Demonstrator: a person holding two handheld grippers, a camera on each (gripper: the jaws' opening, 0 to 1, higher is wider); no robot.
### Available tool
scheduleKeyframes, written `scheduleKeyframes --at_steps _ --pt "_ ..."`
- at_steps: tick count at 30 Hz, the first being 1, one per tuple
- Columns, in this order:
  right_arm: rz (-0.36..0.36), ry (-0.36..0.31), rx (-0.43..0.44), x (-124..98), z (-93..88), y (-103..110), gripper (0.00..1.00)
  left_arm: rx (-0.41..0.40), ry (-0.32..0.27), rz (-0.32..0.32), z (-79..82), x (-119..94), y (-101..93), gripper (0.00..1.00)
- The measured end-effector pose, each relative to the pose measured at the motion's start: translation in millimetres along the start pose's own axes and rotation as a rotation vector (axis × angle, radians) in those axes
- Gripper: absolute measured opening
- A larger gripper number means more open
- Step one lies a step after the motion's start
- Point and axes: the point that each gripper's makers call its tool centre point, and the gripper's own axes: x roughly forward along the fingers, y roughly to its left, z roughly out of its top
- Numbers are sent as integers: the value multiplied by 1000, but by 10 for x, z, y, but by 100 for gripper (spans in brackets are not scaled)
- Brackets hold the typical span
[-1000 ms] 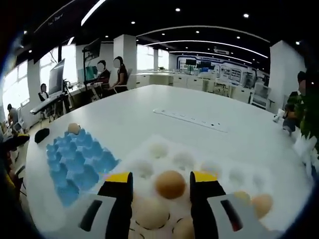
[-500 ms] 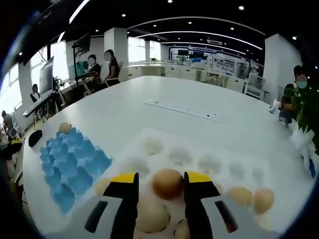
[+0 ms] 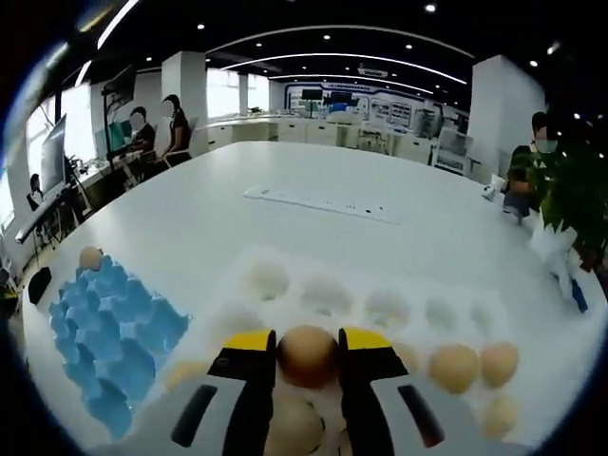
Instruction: Place the egg into an empty slot of the egg tray after lifting it from the table, then release the egg inside the slot.
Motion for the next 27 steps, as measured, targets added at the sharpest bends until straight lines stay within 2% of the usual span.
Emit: scheduleKeyframes --at_steps 4,8,17,20,22,23,27 --pt "5 0 5 3 1 -10 27 -14 -6 -5 -25 -21 4 98" --pt "16 -4 10 -2 -3 -10 27 -5 13 9 -65 -21 29 98" --pt "40 -18 49 -12 12 -28 26 -6 10 12 -53 -35 30 98" --pt "69 -48 93 -35 42 -35 26 -9 8 14 -56 -46 39 98" --pt "90 -94 101 -59 99 -41 26 -12 10 16 -64 -45 41 98" --pt "96 -86 110 -64 91 -49 26 -11 11 16 -67 -44 41 97" --pt "122 -130 116 -103 209 -40 26 -10 14 15 -71 -28 41 97"
